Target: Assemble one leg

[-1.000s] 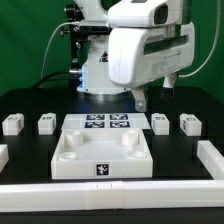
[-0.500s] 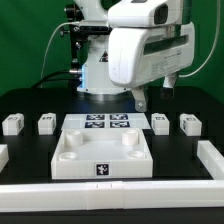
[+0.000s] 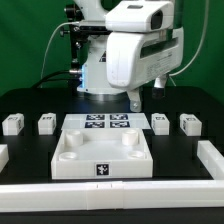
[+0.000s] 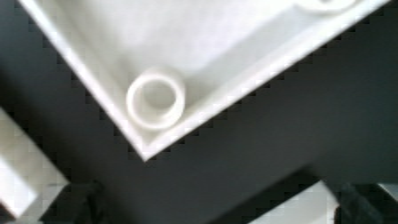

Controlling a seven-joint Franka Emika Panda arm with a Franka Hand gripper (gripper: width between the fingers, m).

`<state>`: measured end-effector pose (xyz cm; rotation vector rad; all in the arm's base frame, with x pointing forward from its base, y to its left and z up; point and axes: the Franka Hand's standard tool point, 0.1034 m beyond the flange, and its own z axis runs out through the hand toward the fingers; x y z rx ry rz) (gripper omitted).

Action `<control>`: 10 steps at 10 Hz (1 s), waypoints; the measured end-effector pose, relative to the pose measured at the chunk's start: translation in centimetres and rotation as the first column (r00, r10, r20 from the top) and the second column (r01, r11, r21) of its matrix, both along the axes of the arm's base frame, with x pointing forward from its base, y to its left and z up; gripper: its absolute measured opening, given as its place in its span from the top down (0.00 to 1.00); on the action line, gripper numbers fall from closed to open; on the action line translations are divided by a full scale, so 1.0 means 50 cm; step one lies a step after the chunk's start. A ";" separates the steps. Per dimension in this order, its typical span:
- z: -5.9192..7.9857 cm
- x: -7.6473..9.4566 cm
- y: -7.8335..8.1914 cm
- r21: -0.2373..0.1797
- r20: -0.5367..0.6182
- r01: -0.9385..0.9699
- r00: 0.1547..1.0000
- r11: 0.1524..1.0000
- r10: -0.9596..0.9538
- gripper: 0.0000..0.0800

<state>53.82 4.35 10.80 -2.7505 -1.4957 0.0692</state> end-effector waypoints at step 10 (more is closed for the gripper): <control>-0.034 -0.052 -0.056 0.017 -0.040 -0.214 0.976 0.977 0.214 0.19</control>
Offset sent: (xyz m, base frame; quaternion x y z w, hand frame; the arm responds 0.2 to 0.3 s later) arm -0.0155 -0.0165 0.0029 0.0224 0.0003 0.0437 0.9988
